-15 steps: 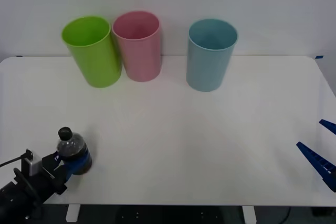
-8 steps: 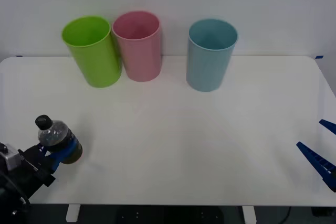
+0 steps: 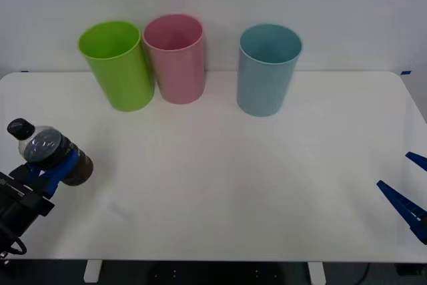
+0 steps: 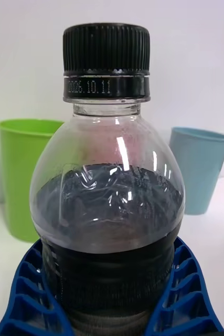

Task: Grasp the object on the table and drop it into the matching bin: aluminum can to the light blue bin, PET bottle to the pink bin.

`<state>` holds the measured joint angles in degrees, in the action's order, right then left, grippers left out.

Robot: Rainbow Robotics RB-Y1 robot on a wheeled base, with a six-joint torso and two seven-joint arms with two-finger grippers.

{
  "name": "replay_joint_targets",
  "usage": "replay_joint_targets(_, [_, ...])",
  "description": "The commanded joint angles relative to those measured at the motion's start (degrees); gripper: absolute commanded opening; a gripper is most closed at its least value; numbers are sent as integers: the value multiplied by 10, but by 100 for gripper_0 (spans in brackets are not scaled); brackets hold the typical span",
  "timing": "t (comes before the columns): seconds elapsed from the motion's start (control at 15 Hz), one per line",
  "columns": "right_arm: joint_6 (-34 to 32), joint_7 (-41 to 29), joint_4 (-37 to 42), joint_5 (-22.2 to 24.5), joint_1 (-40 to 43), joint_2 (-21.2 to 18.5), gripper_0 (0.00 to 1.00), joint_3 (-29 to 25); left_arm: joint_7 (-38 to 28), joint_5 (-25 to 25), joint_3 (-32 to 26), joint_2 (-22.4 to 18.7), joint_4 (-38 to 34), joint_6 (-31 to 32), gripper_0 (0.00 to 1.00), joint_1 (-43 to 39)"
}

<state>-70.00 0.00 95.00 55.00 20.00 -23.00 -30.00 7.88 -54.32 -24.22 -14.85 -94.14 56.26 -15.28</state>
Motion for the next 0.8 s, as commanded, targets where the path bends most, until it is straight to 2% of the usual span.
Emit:
replay_joint_targets(0.07, [0, 0, 0, 0, 0, 0, 100, 0, -61, -12, 4, 0, -29, -3, 0, 22])
replay_joint_targets(0.47, [0, 0, 0, 0, 0, 0, 100, 0, -123, -30, 8, 0, -32, -30, 0, 110])
replay_joint_targets(0.8, [0, 0, 0, 0, 0, 0, 100, 0, -226, -92, 1, 0, -32, -63, 0, 194])
